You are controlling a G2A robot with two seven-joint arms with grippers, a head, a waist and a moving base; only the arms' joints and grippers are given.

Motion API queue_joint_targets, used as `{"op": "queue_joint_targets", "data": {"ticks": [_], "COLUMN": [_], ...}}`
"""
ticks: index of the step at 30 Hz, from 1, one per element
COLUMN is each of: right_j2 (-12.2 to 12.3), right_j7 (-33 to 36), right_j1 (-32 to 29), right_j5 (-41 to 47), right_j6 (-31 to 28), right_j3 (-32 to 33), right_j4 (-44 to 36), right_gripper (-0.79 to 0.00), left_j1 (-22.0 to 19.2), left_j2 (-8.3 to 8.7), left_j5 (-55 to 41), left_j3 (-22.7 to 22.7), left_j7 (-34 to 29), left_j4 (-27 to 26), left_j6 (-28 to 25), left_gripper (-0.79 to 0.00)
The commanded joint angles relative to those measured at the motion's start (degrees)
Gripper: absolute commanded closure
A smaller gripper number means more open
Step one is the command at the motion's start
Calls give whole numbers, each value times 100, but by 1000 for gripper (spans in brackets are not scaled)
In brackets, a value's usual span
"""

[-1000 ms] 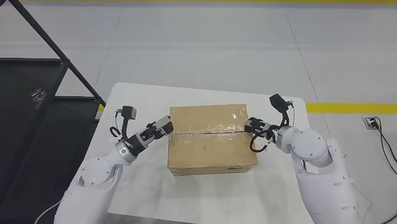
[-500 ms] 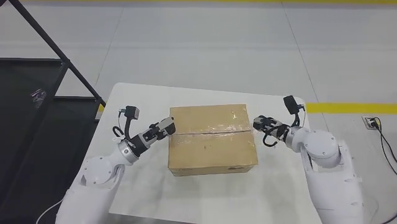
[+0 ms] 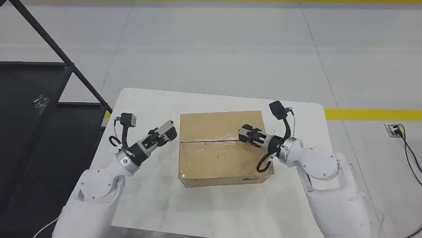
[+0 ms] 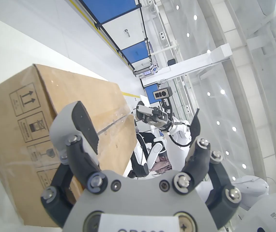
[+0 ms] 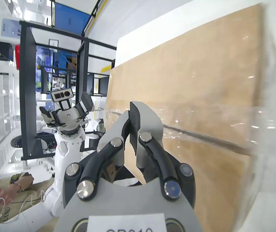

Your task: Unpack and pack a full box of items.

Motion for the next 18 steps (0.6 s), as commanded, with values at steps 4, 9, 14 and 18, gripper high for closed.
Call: {"op": "queue_joint_targets", "data": {"ticks": [4,9,14,18], "right_j2": [-116,-261,-425,-577], "right_j7": [-10,-129,-349,-559], "right_j1": [467,899,1275,1546], "right_j5": [150,270,348,472], "right_j6": [-68,-56,55,122], "right_j3": [-776,-1436,-2005,-2403], "right_j4": [576,1110,1547,1837], "right_gripper": [0,0,0,0], "left_j1": [226,418,555,634], "left_j2": [45,81,102,111], "left_j5": [-1,-8,-39,-82], "left_j3": [-247,-436,-529,-578], "left_j7": [103,146,159,188], "left_j4": [-111,-207,-269,-307], "left_j6": [-11,8,5,-18], "left_gripper": [-785,-785,-785,-785]}}
